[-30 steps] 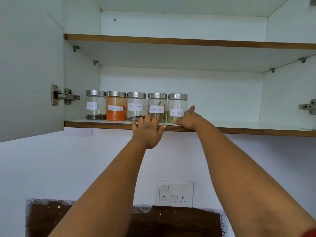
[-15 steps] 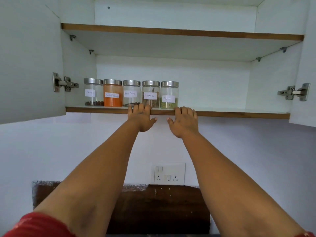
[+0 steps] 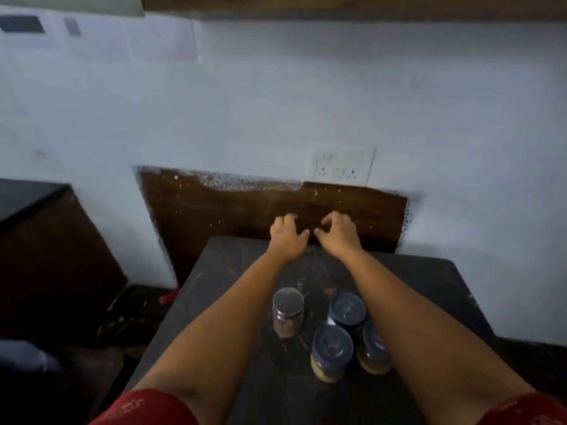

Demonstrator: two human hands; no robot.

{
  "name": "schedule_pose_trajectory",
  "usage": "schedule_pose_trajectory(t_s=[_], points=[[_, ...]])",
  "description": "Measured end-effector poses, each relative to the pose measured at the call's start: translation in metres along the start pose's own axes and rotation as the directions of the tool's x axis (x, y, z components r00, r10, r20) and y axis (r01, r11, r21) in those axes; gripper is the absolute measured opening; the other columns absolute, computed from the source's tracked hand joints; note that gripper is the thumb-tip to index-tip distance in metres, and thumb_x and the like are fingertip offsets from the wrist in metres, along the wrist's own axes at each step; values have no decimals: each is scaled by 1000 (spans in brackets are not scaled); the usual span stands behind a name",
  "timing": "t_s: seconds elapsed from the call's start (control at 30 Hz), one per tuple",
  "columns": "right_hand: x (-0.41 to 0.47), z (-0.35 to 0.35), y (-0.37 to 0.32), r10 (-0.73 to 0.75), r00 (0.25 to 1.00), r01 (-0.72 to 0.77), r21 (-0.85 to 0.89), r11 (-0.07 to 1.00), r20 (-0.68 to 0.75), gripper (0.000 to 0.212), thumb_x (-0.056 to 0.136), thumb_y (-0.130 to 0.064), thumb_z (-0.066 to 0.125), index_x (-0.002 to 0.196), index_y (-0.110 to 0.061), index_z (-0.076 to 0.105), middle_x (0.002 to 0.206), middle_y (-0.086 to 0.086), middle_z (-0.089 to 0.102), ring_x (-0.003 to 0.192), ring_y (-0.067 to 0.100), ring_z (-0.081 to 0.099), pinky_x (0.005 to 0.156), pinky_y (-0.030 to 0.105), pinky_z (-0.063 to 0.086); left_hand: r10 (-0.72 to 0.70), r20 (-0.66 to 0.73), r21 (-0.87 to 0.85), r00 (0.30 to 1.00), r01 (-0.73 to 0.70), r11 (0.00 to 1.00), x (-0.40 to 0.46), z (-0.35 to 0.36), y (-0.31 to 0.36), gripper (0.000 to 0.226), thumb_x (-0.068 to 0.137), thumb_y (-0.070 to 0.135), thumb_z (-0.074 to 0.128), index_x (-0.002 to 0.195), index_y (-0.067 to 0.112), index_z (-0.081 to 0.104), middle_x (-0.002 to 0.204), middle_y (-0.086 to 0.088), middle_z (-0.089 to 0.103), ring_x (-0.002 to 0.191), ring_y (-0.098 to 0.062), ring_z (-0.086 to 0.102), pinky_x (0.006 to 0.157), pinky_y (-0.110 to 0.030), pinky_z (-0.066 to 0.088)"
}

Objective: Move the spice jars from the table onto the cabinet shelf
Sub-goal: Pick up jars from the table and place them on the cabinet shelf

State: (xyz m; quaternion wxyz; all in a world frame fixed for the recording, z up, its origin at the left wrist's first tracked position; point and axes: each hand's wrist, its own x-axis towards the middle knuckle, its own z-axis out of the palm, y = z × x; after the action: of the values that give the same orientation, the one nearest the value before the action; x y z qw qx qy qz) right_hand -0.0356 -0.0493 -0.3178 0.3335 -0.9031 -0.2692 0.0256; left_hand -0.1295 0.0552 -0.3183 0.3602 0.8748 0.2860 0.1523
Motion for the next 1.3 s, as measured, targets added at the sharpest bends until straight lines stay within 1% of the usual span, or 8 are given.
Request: schedule_pose_trajectory(t_s=[0.3,0.63,0.7,0.8,0.9,1.03,1.17,1.3], points=[[-75,109,36,49,803,70,-176,982,595,102,69,-48,81,151,-20,26,152,8,28,140,29,28,112,41,33,-380,244,65,892,376,924,-74,45,-122,57,92,23,52,144,10,33,145,-16,40,132,-33,40,107,-42,39],[-79,135,41,-4,854,59,-90,994,520,78,77,-45,75,143,-26,38,138,8,36,129,29,37,104,41,42,-463,239,-192,853,509,839,-87,53,-141,59,97,36,48,147,13,28,147,-15,40,131,-33,42,107,-42,39],[-76,128,38,30,907,-50,39,998,419,70,73,-52,75,134,-27,50,126,3,46,117,22,47,94,36,46,-571,191,-343,798,600,723,-87,48,-144,62,99,47,40,148,14,25,149,-17,36,132,-36,41,107,-44,38],[-68,111,26,167,902,-331,388,860,399,54,63,-63,70,103,-27,68,106,-2,63,92,15,60,71,30,48,-635,390,-626,667,698,348,-84,39,-144,62,98,54,34,142,10,39,134,-16,53,118,-34,53,98,-41,43],[-59,98,16,169,782,-579,600,552,599,60,58,-63,70,97,-19,73,99,10,71,87,24,66,75,36,52,-459,590,-696,664,706,126,-85,35,-135,60,93,56,41,132,12,54,124,-15,62,113,-33,58,101,-49,44],[-54,88,14,122,763,-626,681,380,634,75,63,-62,77,118,-13,66,109,15,72,102,32,69,94,47,53,-168,724,-686,669,724,-71,-77,36,-105,63,86,55,49,130,10,57,129,-23,59,112,-41,60,89,-50,52],[-49,75,19,186,773,-626,681,381,607,104,42,-66,85,128,-15,54,115,17,68,100,34,69,88,49,55,-145,739,-669,657,741,-53,-64,41,-80,66,84,59,53,126,8,59,119,-24,65,102,-36,67,85,-47,55],[-47,70,30,285,778,-627,675,388,559,92,58,-62,81,128,-12,51,111,17,68,94,33,70,80,45,59,-255,704,-663,663,742,99,-57,47,-69,62,86,63,49,117,11,63,108,-19,71,97,-30,69,84,-40,57]])
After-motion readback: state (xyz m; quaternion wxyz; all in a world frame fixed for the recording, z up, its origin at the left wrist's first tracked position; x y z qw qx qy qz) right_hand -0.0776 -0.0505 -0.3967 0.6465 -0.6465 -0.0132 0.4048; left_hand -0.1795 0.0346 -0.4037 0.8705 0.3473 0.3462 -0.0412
